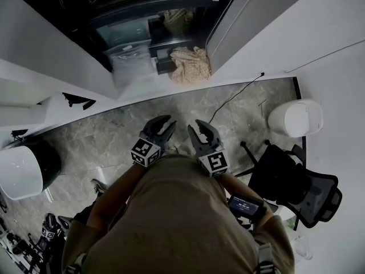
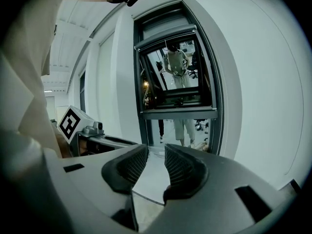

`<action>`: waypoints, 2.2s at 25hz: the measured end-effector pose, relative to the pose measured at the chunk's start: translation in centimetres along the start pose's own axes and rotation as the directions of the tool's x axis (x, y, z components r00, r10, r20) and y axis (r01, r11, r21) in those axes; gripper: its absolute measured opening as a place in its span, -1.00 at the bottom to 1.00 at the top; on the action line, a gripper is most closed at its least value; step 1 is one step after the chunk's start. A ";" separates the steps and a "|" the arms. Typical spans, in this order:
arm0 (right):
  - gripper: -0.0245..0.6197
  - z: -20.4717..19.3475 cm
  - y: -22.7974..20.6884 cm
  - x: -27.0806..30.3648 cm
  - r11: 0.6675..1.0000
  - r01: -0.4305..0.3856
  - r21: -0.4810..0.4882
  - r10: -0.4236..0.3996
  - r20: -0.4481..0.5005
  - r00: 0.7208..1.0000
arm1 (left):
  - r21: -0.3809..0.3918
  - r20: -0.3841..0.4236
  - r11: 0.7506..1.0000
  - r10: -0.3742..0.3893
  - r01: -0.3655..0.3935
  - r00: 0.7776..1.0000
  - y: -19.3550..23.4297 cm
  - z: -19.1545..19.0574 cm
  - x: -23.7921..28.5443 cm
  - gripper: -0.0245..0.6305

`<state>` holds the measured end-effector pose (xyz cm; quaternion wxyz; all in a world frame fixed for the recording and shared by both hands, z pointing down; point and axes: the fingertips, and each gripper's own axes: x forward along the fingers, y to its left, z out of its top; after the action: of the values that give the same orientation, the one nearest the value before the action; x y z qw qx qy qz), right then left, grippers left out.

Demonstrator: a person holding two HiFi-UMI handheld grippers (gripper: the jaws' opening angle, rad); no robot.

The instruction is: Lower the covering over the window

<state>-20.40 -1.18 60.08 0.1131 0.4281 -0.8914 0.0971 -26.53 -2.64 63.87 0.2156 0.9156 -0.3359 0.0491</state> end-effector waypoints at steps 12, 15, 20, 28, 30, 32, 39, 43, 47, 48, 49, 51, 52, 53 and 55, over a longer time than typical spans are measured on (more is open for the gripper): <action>-0.60 0.6 -3.0 -4.1 1.000 0.001 0.002 -0.001 0.038 0.999 | 0.040 -0.016 0.999 0.022 -0.021 1.000 -3.9 0.6 2.3 -0.54; -0.60 0.5 -3.9 -6.2 1.000 0.002 0.008 -0.003 0.046 0.999 | 0.041 -0.025 0.999 0.015 -0.014 1.000 -6.3 0.4 3.4 -0.54; -0.60 -1.1 -6.1 -11.1 0.999 0.039 0.036 -0.041 0.045 0.998 | 0.068 -0.052 0.997 -0.021 0.025 0.998 -11.6 -1.0 5.4 -0.54; -0.60 -3.5 -7.7 -19.4 0.995 0.068 0.069 -0.072 0.060 0.996 | 0.083 -0.074 0.996 -0.033 0.039 0.997 -19.2 -3.9 6.7 -0.54; -0.60 -3.9 -7.8 -21.5 0.995 0.072 0.074 -0.076 0.065 0.995 | 0.088 -0.078 0.995 -0.033 0.040 0.996 -21.2 -4.5 6.8 -0.54; -0.60 -4.2 -8.0 -23.6 0.994 0.071 0.079 -0.077 0.071 0.995 | 0.099 -0.081 0.994 -0.037 0.045 0.996 -23.5 -5.2 7.0 -0.54; -0.60 -5.7 -7.8 -28.8 0.997 0.027 0.078 -0.033 0.075 0.997 | 0.096 -0.084 0.995 0.002 0.006 0.997 -28.7 -8.1 6.6 -0.54; -0.60 -6.6 -8.3 -31.6 0.998 0.005 0.067 -0.009 0.072 0.997 | 0.085 -0.063 0.996 0.035 -0.029 0.997 -31.2 -9.3 6.7 -0.54; -0.60 -7.2 -8.7 -33.8 0.998 -0.026 0.050 0.022 0.073 0.997 | 0.072 -0.039 0.995 0.071 -0.068 0.997 -33.3 -10.2 6.8 -0.54; -0.60 -7.4 -8.7 -34.3 0.998 -0.035 0.045 0.032 0.072 0.997 | 0.067 -0.032 0.995 0.082 -0.079 0.996 -33.6 -10.3 6.8 -0.54; -0.60 -7.5 -8.8 -34.8 0.998 -0.044 0.041 0.041 0.071 0.997 | 0.063 -0.025 0.994 0.093 -0.091 0.995 -34.1 -10.4 6.8 -0.54; -0.60 -7.7 -9.0 -35.8 0.998 -0.057 0.036 0.054 0.071 0.996 | 0.057 -0.015 0.992 0.110 -0.109 0.994 -34.9 -10.8 6.9 -0.54; -0.60 -7.9 -9.0 -36.2 0.998 -0.061 0.034 0.058 0.070 0.996 | 0.056 -0.014 0.992 0.116 -0.115 0.993 -35.3 -11.0 6.9 -0.54; -0.60 -8.0 -9.1 -36.6 0.997 -0.065 0.034 0.063 0.070 0.996 | 0.055 -0.014 0.991 0.120 -0.119 0.993 -35.6 -11.2 7.0 -0.54; -0.60 -8.3 -9.2 -37.2 0.996 -0.077 0.038 0.074 0.069 0.995 | 0.056 -0.017 0.990 0.128 -0.127 0.992 -36.4 -11.7 7.2 -0.54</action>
<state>10.41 22.98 58.15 0.0705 0.3994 -0.9080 0.1047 2.77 22.88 62.93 0.1903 0.8973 -0.3899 0.0815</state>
